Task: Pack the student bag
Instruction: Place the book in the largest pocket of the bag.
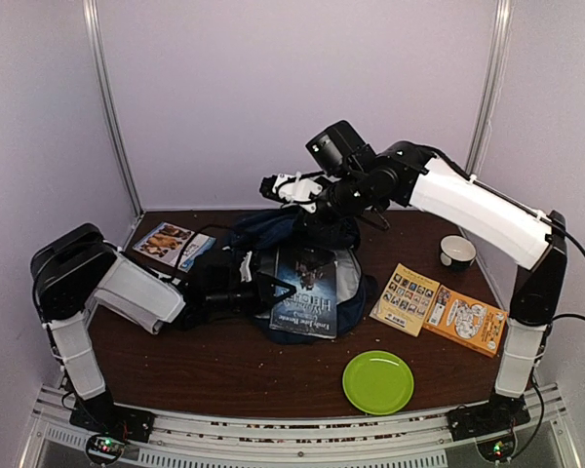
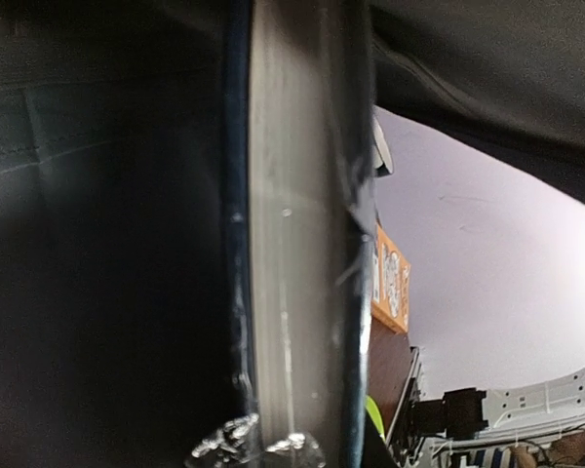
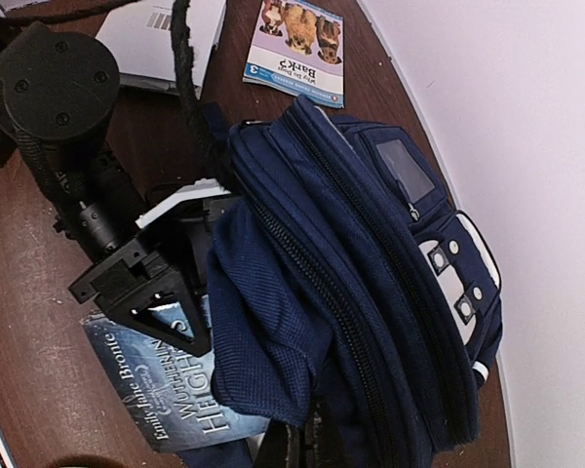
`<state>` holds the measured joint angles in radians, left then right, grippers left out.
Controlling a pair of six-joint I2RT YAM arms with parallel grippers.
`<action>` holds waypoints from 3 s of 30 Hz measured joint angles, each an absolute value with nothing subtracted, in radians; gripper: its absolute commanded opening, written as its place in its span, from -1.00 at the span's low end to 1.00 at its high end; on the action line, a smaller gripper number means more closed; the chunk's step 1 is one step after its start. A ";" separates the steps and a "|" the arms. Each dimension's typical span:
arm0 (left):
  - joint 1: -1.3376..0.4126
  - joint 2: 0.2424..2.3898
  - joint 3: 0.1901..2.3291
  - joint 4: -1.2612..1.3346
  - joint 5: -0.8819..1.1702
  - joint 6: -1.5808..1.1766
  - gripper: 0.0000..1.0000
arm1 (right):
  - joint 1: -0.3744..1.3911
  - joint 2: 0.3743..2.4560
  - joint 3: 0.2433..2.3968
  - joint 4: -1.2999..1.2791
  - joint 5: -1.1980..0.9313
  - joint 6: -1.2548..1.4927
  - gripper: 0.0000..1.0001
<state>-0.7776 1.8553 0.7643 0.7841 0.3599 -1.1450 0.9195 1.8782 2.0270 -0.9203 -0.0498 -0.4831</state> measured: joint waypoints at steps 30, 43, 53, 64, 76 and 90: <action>-0.807 1.697 0.548 0.864 0.335 -1.344 -1.00 | 0.997 1.851 2.004 -0.922 -0.044 -0.483 -1.00; -0.773 1.682 0.729 0.543 0.267 -1.083 -1.00 | 1.000 1.821 1.948 -0.904 -0.041 -0.491 -1.00; -0.754 1.715 0.749 0.546 0.281 -1.057 -0.81 | 1.000 1.821 1.948 -0.905 -0.041 -0.499 -1.00; -0.744 1.705 0.805 0.344 0.164 -0.976 -0.16 | 1.000 1.821 1.948 -0.908 -0.036 -0.506 -1.00; -0.739 1.605 0.780 0.156 0.041 -0.886 -0.12 | 1.005 1.822 1.948 -0.907 -0.037 -0.520 -1.00; -0.743 1.733 0.892 0.176 -0.011 -0.830 -0.19 | 1.007 1.828 1.948 -0.906 -0.033 -0.520 -1.00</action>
